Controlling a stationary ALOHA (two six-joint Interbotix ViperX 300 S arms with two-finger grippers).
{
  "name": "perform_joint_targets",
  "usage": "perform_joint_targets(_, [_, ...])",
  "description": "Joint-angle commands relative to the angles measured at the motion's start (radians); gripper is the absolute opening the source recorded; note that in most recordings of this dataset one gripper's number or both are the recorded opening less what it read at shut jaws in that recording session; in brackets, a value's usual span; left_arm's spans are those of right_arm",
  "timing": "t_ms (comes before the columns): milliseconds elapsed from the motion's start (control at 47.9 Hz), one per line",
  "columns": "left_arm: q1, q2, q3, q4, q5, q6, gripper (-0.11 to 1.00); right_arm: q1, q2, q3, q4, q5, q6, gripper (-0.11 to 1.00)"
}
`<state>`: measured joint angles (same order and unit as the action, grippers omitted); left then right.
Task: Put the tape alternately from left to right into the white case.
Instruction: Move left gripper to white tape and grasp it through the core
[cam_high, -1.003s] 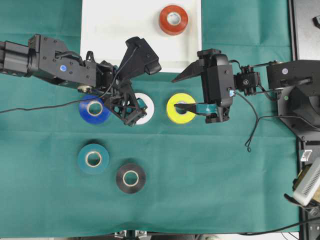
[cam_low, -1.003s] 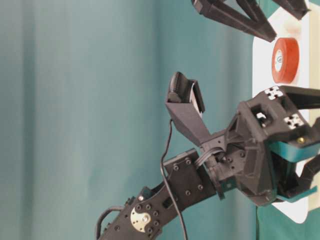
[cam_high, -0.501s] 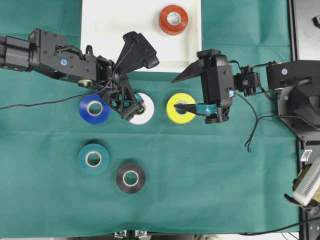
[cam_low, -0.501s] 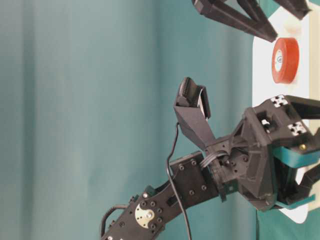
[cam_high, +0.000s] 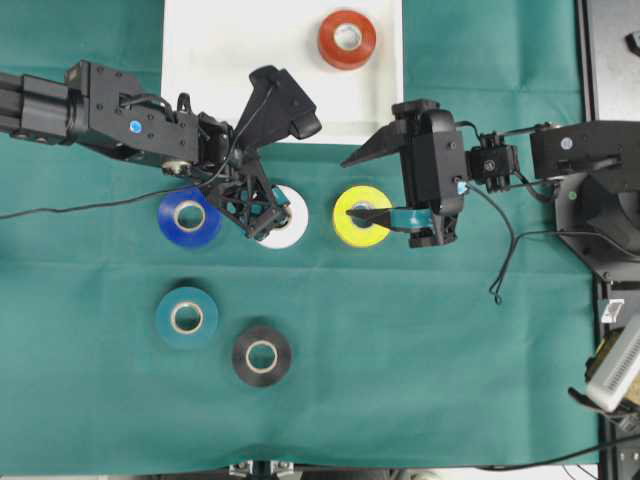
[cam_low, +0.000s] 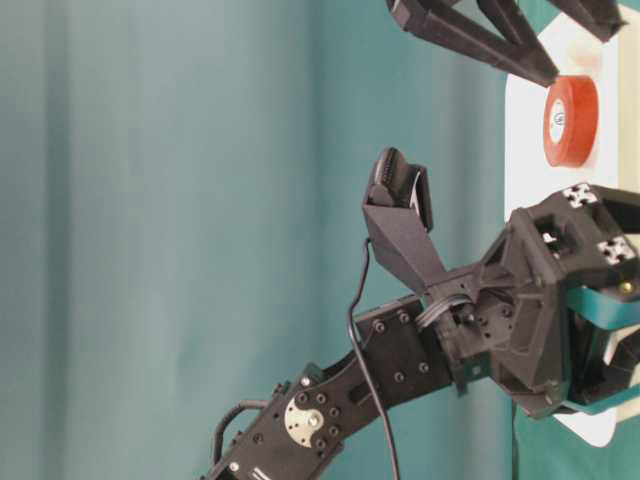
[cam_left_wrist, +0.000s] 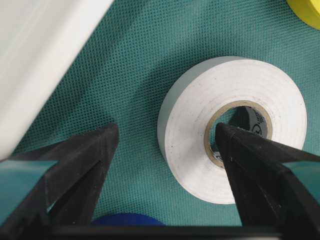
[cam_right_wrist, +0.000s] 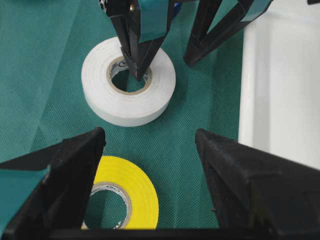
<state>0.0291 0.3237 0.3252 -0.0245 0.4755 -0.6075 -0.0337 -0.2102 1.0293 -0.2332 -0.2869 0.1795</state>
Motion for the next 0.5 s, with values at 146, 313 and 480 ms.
perform_joint_targets(146, [-0.011,-0.014,-0.023,0.0,0.009,0.0,0.32,0.005,-0.017,-0.012,0.002,-0.011,0.0,0.81])
perform_joint_targets(313, [-0.017,-0.014,-0.029,-0.002,0.023,0.0,0.06,0.005,-0.017,-0.014,0.002,-0.011,0.0,0.81])
perform_joint_targets(480, [-0.021,-0.014,-0.032,0.0,0.041,0.0,-0.01,0.005,-0.017,-0.015,0.002,-0.011,0.0,0.81])
